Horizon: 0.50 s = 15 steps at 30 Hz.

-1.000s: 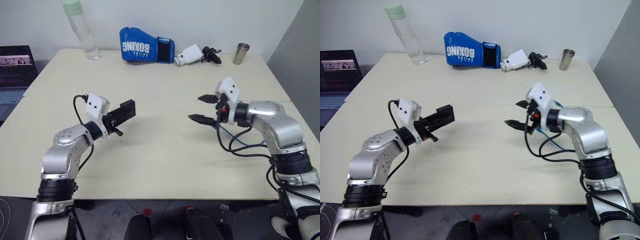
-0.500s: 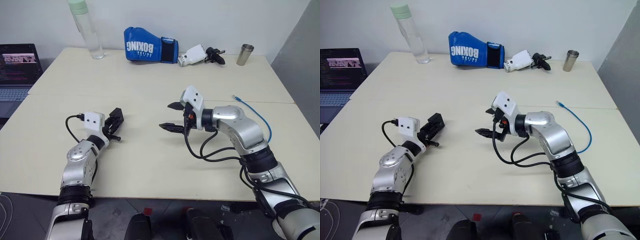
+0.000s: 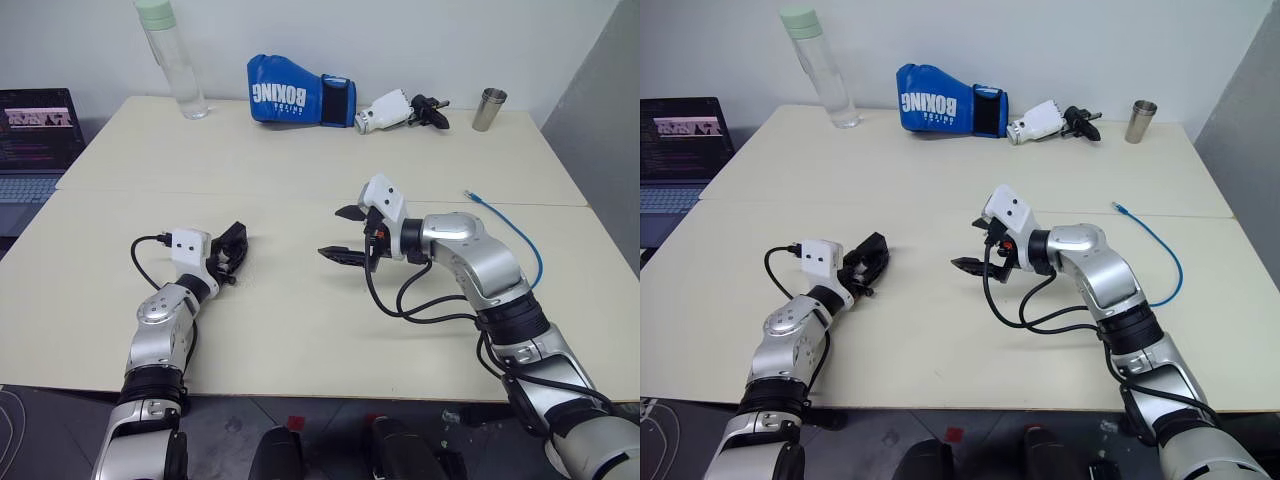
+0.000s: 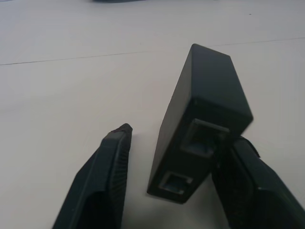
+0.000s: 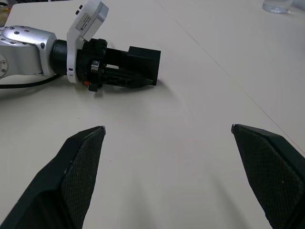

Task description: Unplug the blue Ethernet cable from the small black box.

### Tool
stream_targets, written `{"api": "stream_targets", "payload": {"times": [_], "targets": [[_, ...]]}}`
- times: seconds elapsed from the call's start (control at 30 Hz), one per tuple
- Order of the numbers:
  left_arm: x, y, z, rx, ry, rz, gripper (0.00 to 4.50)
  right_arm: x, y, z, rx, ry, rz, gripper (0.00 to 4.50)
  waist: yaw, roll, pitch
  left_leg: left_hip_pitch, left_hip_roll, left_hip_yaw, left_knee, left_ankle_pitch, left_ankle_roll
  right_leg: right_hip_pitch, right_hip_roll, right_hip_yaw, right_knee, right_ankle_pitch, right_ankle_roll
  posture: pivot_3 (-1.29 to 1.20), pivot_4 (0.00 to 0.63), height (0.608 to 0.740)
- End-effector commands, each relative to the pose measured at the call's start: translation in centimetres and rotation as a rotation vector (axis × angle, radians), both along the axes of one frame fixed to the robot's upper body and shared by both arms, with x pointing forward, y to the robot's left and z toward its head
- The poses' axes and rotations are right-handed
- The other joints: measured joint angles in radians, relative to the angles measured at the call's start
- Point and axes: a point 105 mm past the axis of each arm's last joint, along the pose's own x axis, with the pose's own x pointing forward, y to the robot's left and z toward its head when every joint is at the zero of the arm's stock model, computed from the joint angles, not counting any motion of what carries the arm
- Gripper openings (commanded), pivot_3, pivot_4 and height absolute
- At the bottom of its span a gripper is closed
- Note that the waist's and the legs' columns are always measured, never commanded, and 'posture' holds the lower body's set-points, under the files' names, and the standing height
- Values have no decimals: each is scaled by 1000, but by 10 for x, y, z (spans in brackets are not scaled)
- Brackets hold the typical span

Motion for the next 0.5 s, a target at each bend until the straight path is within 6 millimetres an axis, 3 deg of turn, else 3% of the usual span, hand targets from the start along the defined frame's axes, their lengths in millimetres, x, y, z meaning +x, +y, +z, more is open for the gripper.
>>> {"api": "stream_targets", "payload": {"times": [0.03,0.13,0.33,0.5], "targets": [[0,0,6,6,-14,-10,3566,-3,4,17,19,-51,28,4500,0,0,0,0,0,0,0,0,0,0,0,0,0,0,0,0,150,740],[-2,0,8,6,-20,-11,4277,-5,4,16,16,-47,36,4500,0,0,0,0,0,0,0,0,0,0,0,0,0,0,0,0,150,740],[-9,1,8,22,-19,-10,4277,-6,5,17,15,-40,49,4500,0,0,0,0,0,0,0,0,0,0,0,0,0,0,0,0,150,740],[-28,18,22,79,-41,-2,4277,-16,5,17,-1,-43,111,4500,-3,0,0,0,1,1,-1,0,0,-1,0,1,-1,0,0,0,150,740]]}}
